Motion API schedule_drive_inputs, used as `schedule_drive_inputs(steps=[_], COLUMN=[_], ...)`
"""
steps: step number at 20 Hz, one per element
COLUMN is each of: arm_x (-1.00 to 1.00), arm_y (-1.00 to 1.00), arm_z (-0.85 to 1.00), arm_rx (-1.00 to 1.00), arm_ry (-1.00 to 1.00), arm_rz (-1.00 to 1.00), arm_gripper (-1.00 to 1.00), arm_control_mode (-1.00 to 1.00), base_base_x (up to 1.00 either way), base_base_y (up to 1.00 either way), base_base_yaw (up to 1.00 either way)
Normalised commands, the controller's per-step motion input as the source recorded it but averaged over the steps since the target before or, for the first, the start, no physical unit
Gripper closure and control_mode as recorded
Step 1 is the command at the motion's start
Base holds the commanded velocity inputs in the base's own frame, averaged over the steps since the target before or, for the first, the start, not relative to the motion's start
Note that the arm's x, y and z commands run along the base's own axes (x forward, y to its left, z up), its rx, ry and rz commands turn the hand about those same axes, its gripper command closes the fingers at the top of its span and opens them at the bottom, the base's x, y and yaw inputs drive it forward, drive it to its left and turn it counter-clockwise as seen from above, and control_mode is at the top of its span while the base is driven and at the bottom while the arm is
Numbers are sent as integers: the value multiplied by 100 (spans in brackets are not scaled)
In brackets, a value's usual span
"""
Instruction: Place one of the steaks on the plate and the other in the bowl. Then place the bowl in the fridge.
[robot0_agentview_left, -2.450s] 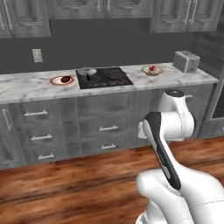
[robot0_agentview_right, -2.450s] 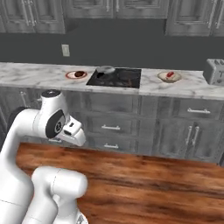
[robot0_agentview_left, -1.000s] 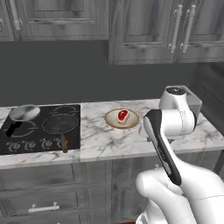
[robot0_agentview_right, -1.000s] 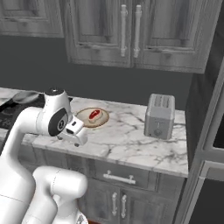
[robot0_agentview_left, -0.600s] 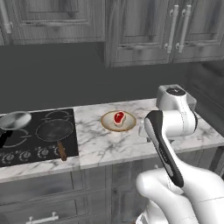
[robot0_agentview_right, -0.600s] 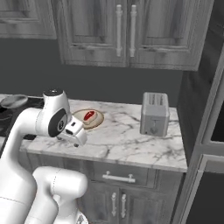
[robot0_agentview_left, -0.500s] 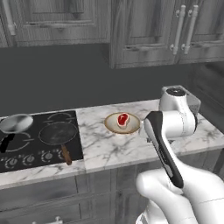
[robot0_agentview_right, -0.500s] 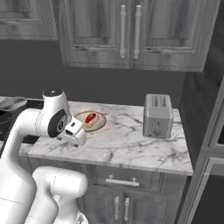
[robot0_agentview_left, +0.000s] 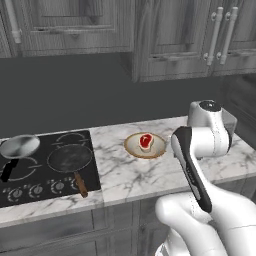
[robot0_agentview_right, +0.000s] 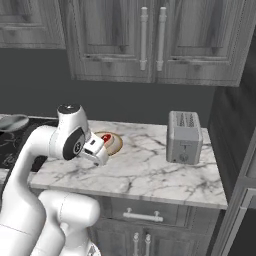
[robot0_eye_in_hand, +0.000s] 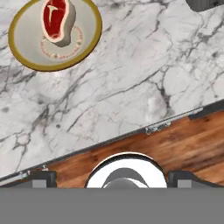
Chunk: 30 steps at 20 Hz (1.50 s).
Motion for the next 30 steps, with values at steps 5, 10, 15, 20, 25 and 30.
schedule_drive_inputs(steps=[5,10,15,20,25,30], arm_x=[63,98,73,56,56,36], arm_y=[-50,-9,3,-13,-1,0], arm_z=[-1,0,-15,-43,-48,-36], arm_rx=[25,36,2,0,0,0], arm_ry=[-3,11,2,1,0,3], arm_rz=[-5,-20,-9,-14,-18,-17], arm_gripper=[-100,-100,-100,-100,-100,-100], arm_control_mode=[-100,-100,-100,-100,-100,-100], base_base_x=[0,0,0,0,0,0], base_base_y=[0,0,0,0,0,0], base_base_yaw=[0,0,0,0,0,0])
